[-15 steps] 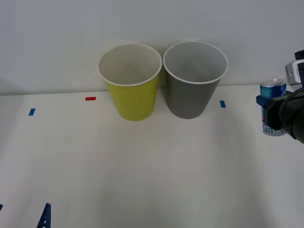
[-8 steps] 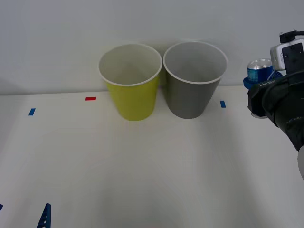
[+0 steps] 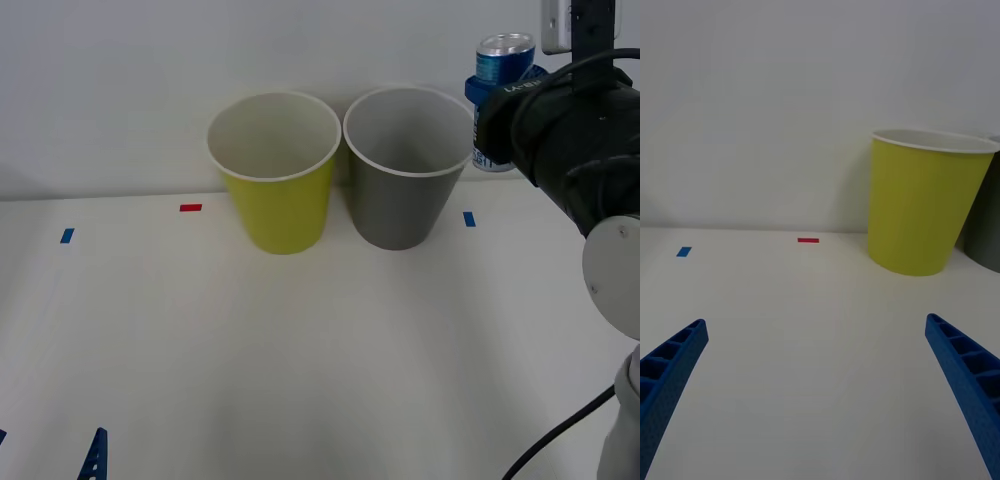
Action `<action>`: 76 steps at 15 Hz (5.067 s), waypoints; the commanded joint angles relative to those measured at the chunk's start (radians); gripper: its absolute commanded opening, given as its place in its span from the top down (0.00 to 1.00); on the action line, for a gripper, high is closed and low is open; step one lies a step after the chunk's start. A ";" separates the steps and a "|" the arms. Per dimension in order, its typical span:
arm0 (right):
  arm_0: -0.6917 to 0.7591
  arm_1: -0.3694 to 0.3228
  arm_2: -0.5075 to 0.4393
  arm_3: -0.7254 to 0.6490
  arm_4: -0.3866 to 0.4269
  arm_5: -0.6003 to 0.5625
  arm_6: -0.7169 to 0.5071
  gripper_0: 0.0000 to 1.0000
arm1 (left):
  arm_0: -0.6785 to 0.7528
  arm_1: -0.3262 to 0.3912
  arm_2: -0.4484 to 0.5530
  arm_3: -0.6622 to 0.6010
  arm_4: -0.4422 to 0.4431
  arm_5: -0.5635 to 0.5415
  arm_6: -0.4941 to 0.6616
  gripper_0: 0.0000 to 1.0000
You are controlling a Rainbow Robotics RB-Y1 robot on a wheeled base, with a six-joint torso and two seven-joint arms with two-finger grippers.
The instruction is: Put cans in the gray bin and PET bottles in the light green bin.
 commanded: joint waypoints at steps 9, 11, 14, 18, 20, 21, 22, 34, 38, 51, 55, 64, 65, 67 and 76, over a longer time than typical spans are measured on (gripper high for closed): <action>-0.094 -0.010 0.037 0.336 0.002 -0.403 -0.059 1.00 | 0.000 0.000 0.000 0.000 0.000 0.000 0.000 0.00; -0.112 -0.018 0.037 0.411 0.001 -0.484 -0.077 1.00 | 0.000 0.000 0.000 0.000 0.000 0.000 0.000 0.00; -0.143 -0.031 0.037 0.496 -0.006 -0.553 -0.097 1.00 | 0.000 0.000 0.000 0.000 0.000 0.000 0.000 0.00; -0.155 -0.054 0.040 0.556 -0.006 -0.608 -0.102 1.00 | 0.000 0.000 0.000 0.000 0.000 0.000 0.000 0.00; -0.155 -0.064 0.045 0.560 -0.007 -0.611 -0.109 1.00 | 0.000 0.000 0.000 0.000 0.000 0.000 0.000 0.00; -0.155 -0.068 0.050 0.560 -0.009 -0.611 -0.116 1.00 | 0.000 0.000 0.000 0.000 0.000 0.000 0.000 0.00; -0.155 -0.074 0.057 0.565 -0.012 -0.611 -0.126 1.00 | 0.000 0.000 0.000 0.000 0.000 0.000 0.000 0.00; -0.175 -0.088 0.092 0.637 0.001 -0.682 -0.255 1.00 | 0.000 0.000 0.000 0.000 0.000 0.000 0.000 0.00; -0.175 -0.084 0.105 0.637 0.025 -0.691 -0.246 0.00 | 0.000 0.000 0.000 0.000 0.000 0.000 0.000 0.00; 0.067 -0.047 0.106 0.272 0.103 -0.577 -0.224 0.00 | 0.000 0.000 0.000 0.000 0.000 0.000 0.000 0.00; 0.199 -0.054 0.094 0.128 0.123 -0.576 -0.229 0.00 | 0.000 0.000 0.000 0.000 0.000 0.000 0.000 0.00; 0.378 -0.070 0.065 0.066 0.126 -0.697 -0.240 0.00 | 0.000 0.000 0.000 0.000 0.000 0.000 0.000 0.00; 0.414 -0.070 0.066 0.066 0.110 -0.743 -0.246 0.00 | 0.000 0.000 0.000 0.000 0.000 0.000 0.000 0.00; 0.503 -0.079 0.066 0.066 0.065 -0.869 -0.249 0.00 | 0.000 0.000 0.000 0.000 0.000 0.000 0.000 0.00; 0.842 -0.156 0.062 0.177 0.057 -1.352 -0.255 0.00 | 0.000 0.000 0.000 0.000 0.000 0.000 0.000 0.00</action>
